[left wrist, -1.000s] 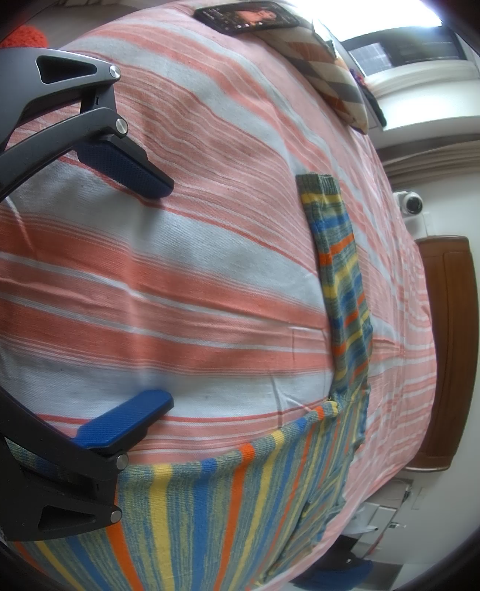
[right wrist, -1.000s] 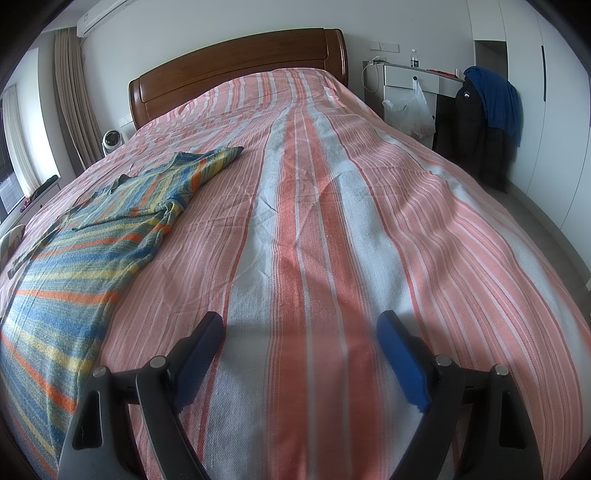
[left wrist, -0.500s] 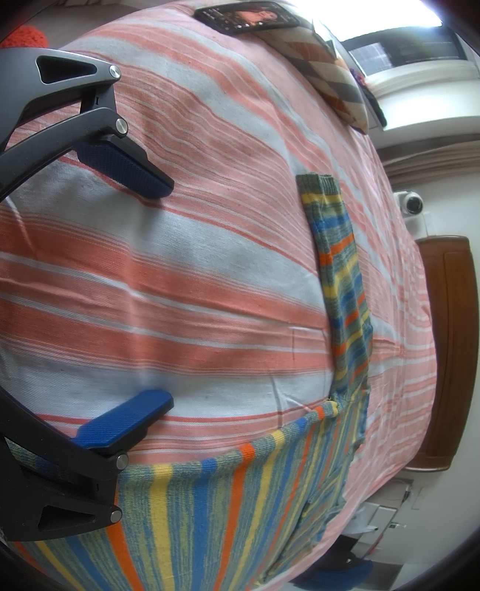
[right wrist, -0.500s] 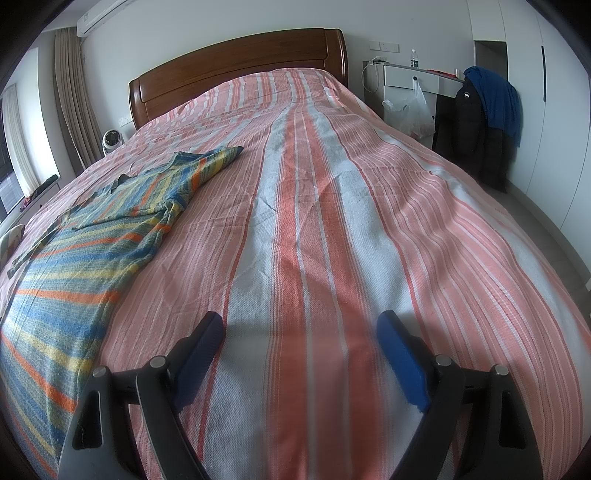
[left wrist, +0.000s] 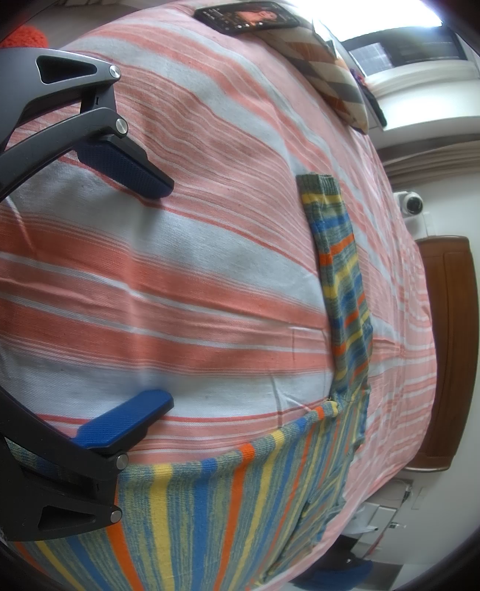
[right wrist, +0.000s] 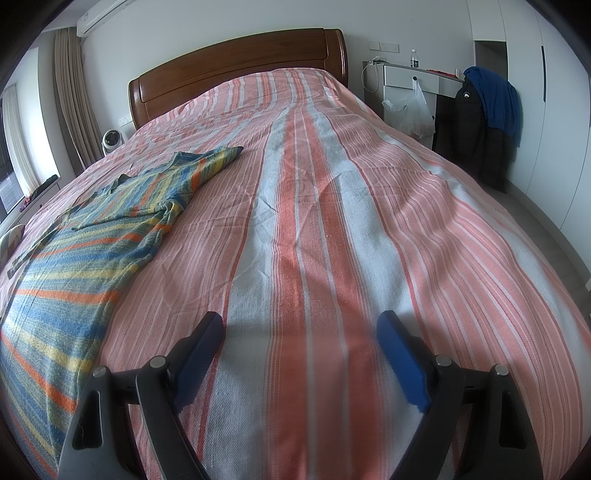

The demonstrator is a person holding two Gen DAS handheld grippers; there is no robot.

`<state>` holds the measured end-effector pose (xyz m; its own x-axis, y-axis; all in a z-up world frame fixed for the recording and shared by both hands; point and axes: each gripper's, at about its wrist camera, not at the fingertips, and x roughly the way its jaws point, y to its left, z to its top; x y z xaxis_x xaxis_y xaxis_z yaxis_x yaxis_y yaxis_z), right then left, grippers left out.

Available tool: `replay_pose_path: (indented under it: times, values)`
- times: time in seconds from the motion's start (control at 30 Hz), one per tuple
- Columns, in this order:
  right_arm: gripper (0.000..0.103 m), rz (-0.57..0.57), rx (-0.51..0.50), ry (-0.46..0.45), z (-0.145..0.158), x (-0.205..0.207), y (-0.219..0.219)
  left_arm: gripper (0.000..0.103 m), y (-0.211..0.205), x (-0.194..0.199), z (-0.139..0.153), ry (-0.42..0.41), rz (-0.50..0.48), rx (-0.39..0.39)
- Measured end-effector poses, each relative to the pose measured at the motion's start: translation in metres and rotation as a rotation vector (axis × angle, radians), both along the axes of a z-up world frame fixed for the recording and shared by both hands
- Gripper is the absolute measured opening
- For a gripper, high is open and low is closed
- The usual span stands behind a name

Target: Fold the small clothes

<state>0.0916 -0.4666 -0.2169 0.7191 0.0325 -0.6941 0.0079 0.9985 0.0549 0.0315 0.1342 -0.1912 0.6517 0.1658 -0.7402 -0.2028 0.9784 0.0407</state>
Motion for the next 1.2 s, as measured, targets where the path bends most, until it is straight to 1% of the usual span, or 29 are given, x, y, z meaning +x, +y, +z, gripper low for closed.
replay_pose_path:
  times: [0.07,0.1,0.13,0.17,0.2,0.23,0.27,0.33,0.37,0.4,0.43,0.5,0.53,0.63,0.67,0.7,0.73,0.77,0.8,0.83,0.87,0.9,0.93,1.0,1.03,1.1,1.17,1.2]
  values:
    - [0.085,0.000,0.000,0.000,0.000,0.000,0.000,0.103,0.001,0.001,0.002,0.018,-0.005,-0.008]
    - [0.085,0.000,0.000,0.000,0.000,0.000,0.000,0.102,0.003,0.001,0.005,0.045,-0.015,-0.025]
    - [0.085,0.000,0.000,0.000,0.000,0.000,0.000,0.102,0.008,0.004,0.011,0.071,-0.035,-0.062]
    - [0.085,0.000,-0.001,0.001,0.000,0.000,0.000,0.102,0.016,0.005,0.018,0.077,-0.053,-0.129]
    - [0.085,0.000,-0.002,0.001,0.000,0.000,0.000,0.102,0.029,0.005,0.027,0.057,-0.052,-0.208]
    - [0.085,-0.001,-0.004,0.002,0.000,0.001,0.000,0.102,0.051,0.006,0.039,0.021,-0.021,-0.317]
    - [0.085,-0.001,-0.005,0.001,0.000,0.001,0.000,0.102,0.068,0.007,0.044,0.001,0.009,-0.388]
    - [0.085,0.000,-0.003,0.001,0.000,0.001,0.000,0.102,0.117,0.018,0.051,-0.028,0.096,-0.557]
    - [0.085,0.000,-0.002,-0.001,0.000,0.001,0.000,0.102,0.140,0.026,0.050,-0.029,0.146,-0.609]
    - [0.085,0.000,-0.002,-0.001,0.000,0.001,0.000,0.102,0.153,0.033,0.047,-0.021,0.176,-0.626]
    - [0.085,-0.001,-0.002,-0.002,0.000,0.001,-0.001,0.101,0.169,0.045,0.044,-0.002,0.210,-0.630]
    - [0.085,-0.001,-0.001,-0.002,0.000,0.002,-0.001,0.100,0.192,0.070,0.036,0.035,0.261,-0.610]
    - [0.085,-0.001,-0.003,-0.001,0.000,0.002,-0.001,0.097,0.197,0.082,0.034,0.047,0.263,-0.609]
    - [0.085,-0.002,-0.007,-0.001,0.000,0.002,-0.001,0.081,0.197,0.120,0.024,0.106,0.228,-0.605]
    - [0.085,-0.002,-0.007,-0.001,0.000,0.003,-0.001,0.078,0.192,0.135,0.019,0.134,0.222,-0.580]
    - [0.085,-0.002,-0.007,-0.001,0.000,0.002,-0.001,0.075,0.188,0.141,0.018,0.140,0.224,-0.557]
    - [0.085,-0.002,-0.008,-0.001,0.000,0.002,-0.001,0.051,0.183,0.148,0.017,0.136,0.234,-0.521]
    - [0.085,-0.003,-0.009,-0.002,0.000,0.003,-0.001,0.005,0.178,0.153,0.015,0.135,0.251,-0.489]
    - [0.085,-0.002,-0.008,-0.002,0.000,0.003,-0.001,0.005,0.175,0.158,0.013,0.143,0.260,-0.499]
    - [0.085,-0.002,-0.006,-0.002,0.000,0.003,-0.001,0.004,0.171,0.160,0.015,0.134,0.271,-0.508]
    - [0.085,-0.002,-0.006,-0.002,0.000,0.003,-0.001,0.004,0.166,0.161,0.023,0.117,0.269,-0.487]
    - [0.085,-0.001,-0.004,-0.003,0.000,0.003,-0.001,0.004,0.155,0.163,0.038,0.093,0.237,-0.463]
    - [0.085,-0.001,-0.002,-0.004,0.000,0.002,-0.001,0.004,0.141,0.165,0.053,0.066,0.190,-0.438]
    - [0.085,-0.001,0.001,-0.006,0.000,0.003,-0.001,0.004,0.096,0.171,0.096,0.008,0.062,-0.366]
    - [0.085,-0.001,0.001,-0.006,0.000,0.003,-0.001,0.004,0.068,0.175,0.119,-0.020,-0.016,-0.337]
    - [0.085,-0.001,0.002,-0.008,0.000,0.003,-0.001,0.004,0.015,0.183,0.154,-0.060,-0.144,-0.292]
    - [0.085,-0.002,0.003,-0.007,0.000,0.003,-0.001,0.004,-0.041,0.191,0.179,-0.090,-0.266,-0.266]
    - [0.085,-0.002,0.003,-0.007,0.000,0.004,-0.001,0.004,-0.067,0.197,0.185,-0.101,-0.310,-0.259]
